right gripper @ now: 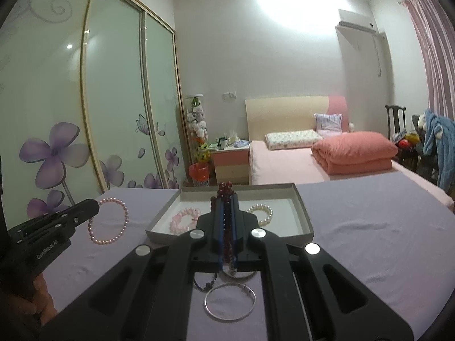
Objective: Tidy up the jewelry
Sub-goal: 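Carry the pink pearls into the tray with left tool while right tool places red bracelet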
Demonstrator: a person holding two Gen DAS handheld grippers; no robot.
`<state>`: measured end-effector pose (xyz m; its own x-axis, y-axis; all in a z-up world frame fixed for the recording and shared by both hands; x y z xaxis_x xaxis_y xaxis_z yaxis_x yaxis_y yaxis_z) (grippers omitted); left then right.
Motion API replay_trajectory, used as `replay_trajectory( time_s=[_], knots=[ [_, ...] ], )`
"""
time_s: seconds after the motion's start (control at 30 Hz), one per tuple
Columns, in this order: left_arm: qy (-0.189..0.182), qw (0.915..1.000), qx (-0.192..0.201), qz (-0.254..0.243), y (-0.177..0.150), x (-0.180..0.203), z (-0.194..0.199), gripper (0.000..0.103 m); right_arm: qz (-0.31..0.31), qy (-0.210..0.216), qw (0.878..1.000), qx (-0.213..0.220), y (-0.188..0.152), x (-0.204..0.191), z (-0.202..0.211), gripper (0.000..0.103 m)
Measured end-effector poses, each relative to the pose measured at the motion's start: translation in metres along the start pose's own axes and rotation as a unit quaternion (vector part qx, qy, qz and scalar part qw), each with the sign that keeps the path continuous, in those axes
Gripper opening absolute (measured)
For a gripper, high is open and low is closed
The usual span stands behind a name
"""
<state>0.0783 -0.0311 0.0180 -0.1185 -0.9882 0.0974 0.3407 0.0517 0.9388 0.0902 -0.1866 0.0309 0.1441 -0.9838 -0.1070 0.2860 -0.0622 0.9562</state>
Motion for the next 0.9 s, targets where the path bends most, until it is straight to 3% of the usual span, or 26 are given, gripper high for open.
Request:
replay_trajectory(
  time_s=[0.37,0.63,0.9],
  knots=[
    [0.002,0.9999,0.011,-0.003,0.004,0.006,-0.005,0.006,-0.006,-0.012,1.000,0.021,0.004,-0.002,-0.002,0.005],
    [0.004,0.9999,0.014,0.006,0.021,0.004,-0.033,0.006,-0.022,-0.021,0.999,0.033,0.020,0.008,-0.032,0.005],
    [-0.001,0.9998,-0.002,0.019,0.025,0.001,-0.068,0.006,-0.030,-0.021,0.999,0.009,0.026,0.018,-0.075,0.005]
  ],
)
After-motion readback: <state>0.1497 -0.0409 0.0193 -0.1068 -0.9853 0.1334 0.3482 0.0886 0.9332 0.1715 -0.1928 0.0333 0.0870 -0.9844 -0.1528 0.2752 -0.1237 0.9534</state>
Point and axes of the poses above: each gripper's, at about its wrist camera, not at the fingertips, and z roughly against the way its jaws point, x to its right, y to its top, the point moved 1 cm from there along -z, roughly the way its jaws point
